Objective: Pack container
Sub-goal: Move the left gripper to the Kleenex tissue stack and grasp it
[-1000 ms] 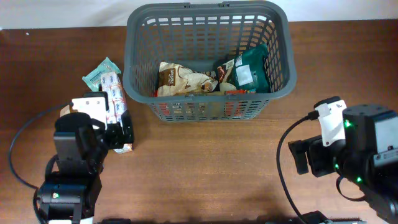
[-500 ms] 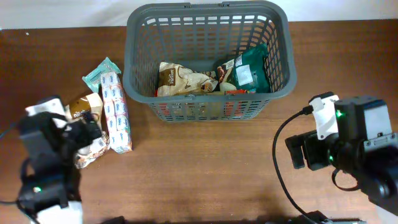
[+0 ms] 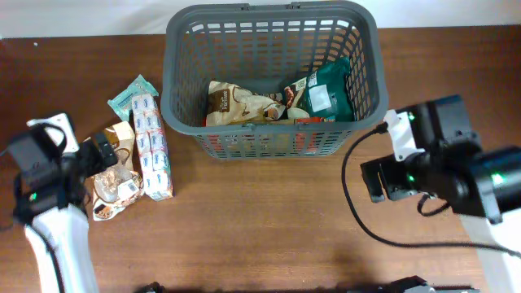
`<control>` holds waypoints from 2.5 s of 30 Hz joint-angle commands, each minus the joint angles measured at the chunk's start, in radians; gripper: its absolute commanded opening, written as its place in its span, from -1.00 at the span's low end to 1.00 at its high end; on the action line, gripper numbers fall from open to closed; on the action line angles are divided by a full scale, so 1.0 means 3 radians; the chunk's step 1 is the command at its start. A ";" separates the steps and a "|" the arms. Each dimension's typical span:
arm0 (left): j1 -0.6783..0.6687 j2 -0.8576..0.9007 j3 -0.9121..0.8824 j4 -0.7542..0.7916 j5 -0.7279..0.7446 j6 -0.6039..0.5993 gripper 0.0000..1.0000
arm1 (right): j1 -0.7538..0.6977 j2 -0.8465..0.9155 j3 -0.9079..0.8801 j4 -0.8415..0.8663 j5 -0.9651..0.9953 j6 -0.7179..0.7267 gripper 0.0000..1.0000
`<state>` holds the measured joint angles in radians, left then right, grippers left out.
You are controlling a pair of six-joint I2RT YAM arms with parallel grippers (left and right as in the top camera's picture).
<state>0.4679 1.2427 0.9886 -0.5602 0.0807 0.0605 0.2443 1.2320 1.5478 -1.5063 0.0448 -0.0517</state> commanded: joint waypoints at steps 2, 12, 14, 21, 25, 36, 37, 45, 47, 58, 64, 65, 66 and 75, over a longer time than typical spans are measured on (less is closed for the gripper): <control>-0.0052 0.0409 0.0041 0.0188 0.0347 0.0070 1.00 | -0.0022 0.0174 -0.0027 0.0011 0.0017 0.0041 0.98; -0.0328 0.0977 0.0039 0.0385 0.0793 0.0666 1.00 | -0.0022 0.0659 -0.0027 0.0013 0.0017 0.0039 0.98; -0.0412 0.1073 0.0039 0.0423 0.0787 0.0675 1.00 | -0.0022 0.0752 -0.0027 0.0013 0.0017 0.0039 0.98; -0.0559 0.1391 0.0039 0.0576 0.0727 0.0551 1.00 | -0.0022 0.0991 -0.0027 0.0013 0.0017 0.0041 0.98; -0.0655 0.1535 0.0039 0.0647 0.0612 0.0490 1.00 | -0.0022 0.1086 -0.0027 0.0014 0.0019 0.0041 0.98; -0.0888 0.1663 0.0039 0.0721 0.0273 0.0455 0.79 | -0.0036 0.1138 -0.0027 0.0014 0.0501 0.0027 0.98; -0.0910 0.1668 0.0039 0.0736 0.0221 0.0449 0.78 | -0.0036 0.1138 -0.0027 0.0014 0.0502 0.0027 0.98; -0.0944 0.1803 0.0039 0.0858 0.0165 0.0362 0.30 | -0.0036 0.1138 -0.0027 0.0014 0.0502 0.0027 0.98; -0.0944 0.1808 0.0039 0.0861 0.0164 0.0362 0.16 | -0.0036 0.1138 -0.0027 0.0014 0.0502 0.0027 0.98; -0.0944 0.1719 0.0081 0.0895 0.0088 0.0273 -0.45 | -0.0036 0.1138 -0.0027 0.0014 0.0501 0.0027 0.98; -0.0940 0.1326 0.0203 0.0889 -0.0024 0.0273 -0.48 | -0.0036 0.1138 -0.0027 0.0014 0.0502 0.0027 0.98; -0.0940 0.1216 0.0242 0.0860 -0.0079 0.0272 -0.48 | -0.0036 0.1138 -0.0027 0.0014 0.0502 0.0027 0.98; -0.0940 0.1133 0.0267 0.0832 -0.0102 0.0273 -0.49 | -0.0037 0.1138 -0.0027 0.0014 0.0502 0.0027 0.99; -0.0940 0.0404 0.0308 0.0589 -0.0215 0.0273 -0.54 | -0.0036 0.1138 -0.0027 0.0014 0.0501 0.0027 0.98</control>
<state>0.1879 1.4162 1.0615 -0.3656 0.0505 0.1524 0.2493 1.5421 1.5570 -1.4761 0.1532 -0.0788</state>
